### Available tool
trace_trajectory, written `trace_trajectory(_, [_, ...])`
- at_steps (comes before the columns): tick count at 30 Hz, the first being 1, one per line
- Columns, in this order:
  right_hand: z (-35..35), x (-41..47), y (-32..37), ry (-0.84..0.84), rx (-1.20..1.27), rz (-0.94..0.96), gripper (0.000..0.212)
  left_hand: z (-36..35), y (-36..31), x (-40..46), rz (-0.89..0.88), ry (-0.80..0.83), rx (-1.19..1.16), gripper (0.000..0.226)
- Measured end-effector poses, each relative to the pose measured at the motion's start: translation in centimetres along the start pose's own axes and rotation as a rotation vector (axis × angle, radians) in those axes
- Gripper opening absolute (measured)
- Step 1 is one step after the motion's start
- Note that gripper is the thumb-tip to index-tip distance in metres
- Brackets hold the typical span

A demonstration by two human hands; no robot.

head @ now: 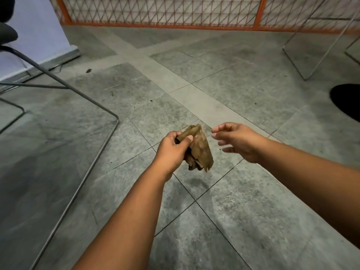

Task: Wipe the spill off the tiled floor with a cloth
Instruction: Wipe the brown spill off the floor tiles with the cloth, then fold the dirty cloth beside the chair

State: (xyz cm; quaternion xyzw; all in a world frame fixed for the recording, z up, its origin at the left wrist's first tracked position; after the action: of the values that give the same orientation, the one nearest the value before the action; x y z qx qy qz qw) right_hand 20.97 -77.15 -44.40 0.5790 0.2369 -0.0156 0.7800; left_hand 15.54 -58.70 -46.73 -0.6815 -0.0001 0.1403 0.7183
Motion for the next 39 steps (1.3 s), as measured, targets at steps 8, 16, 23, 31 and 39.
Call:
trace_trajectory(8, [-1.6, 1.2, -5.6, 0.287, 0.507, -0.159, 0.044, -1.8, 1.7, 2.1, 0.166, 0.102, -0.556, 0.013])
trace_trajectory(16, [-3.8, 0.1, -2.5, -0.315, 0.655, 0.0, 0.034, -1.9, -0.2, 1.8, 0.281, -0.028, -0.566, 0.031])
trace_trajectory(23, [-6.1, -5.2, 6.8, -0.623, 0.652, 0.122, 0.042, 0.7, -8.8, -0.7, 0.283, -0.115, -0.655, 0.032])
trace_trajectory(31, [-6.6, -14.7, 21.4, -0.515, 0.759, 0.046, 0.052, 3.8, -23.8, -8.5, 0.371, -0.291, -0.747, 0.066])
trace_trajectory(39, [-2.9, -21.9, 42.0, -0.313, 0.627, 0.131, 0.052, 9.0, -45.5, -15.7, 0.302, -0.36, -0.595, 0.015])
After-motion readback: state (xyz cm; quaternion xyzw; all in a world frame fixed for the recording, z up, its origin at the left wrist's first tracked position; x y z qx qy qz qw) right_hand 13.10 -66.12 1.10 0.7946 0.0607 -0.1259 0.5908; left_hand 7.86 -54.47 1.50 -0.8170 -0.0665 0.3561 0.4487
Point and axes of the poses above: each hand's wrist, its own x-axis towards the middle knuckle, its own z-axis out of the back of the hand, y = z × x, the point moved 4 cm from there along x, towards the middle knuckle, and after that the axes turned 1 degree about -x, right-handed, at the moved point
